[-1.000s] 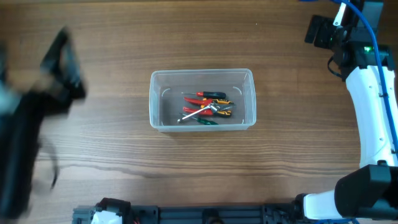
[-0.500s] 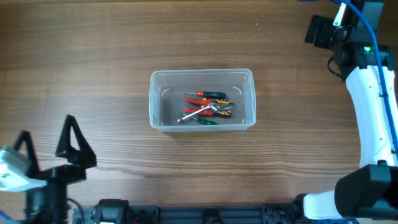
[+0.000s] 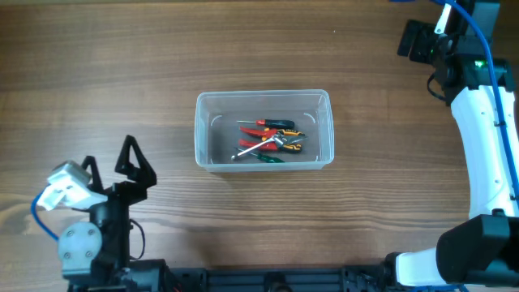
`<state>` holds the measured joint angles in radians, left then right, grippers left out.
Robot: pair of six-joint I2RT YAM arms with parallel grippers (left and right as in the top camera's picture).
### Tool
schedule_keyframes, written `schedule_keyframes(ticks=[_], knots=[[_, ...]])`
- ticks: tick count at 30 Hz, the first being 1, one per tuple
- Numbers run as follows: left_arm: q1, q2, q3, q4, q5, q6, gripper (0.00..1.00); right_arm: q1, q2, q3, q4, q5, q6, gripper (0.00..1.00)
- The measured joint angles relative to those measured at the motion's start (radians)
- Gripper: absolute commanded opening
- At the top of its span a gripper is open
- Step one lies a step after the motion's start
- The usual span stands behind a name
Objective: Pack container
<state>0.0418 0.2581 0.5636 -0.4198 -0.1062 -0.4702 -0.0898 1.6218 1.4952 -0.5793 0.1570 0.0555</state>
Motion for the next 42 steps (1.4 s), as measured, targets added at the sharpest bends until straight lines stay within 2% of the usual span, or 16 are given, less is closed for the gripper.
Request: schedule_keyframes(ticks=[20,30,42], knots=[[0.0,-0.206,-0.32,0.107,0.041,-0.045,1.0,0.0,0.0,0.0,0.0,0.0,0.0,1.0],[0.0,-0.218,-0.401,0.109,0.053,-0.052,1.0,0.0,0.0,0.0,0.0,0.0,0.0,1.0],[0.0,-0.236,-0.414,0.111,0.055,-0.052,1.0,0.0,0.0,0.0,0.0,0.0,0.0,1.0]])
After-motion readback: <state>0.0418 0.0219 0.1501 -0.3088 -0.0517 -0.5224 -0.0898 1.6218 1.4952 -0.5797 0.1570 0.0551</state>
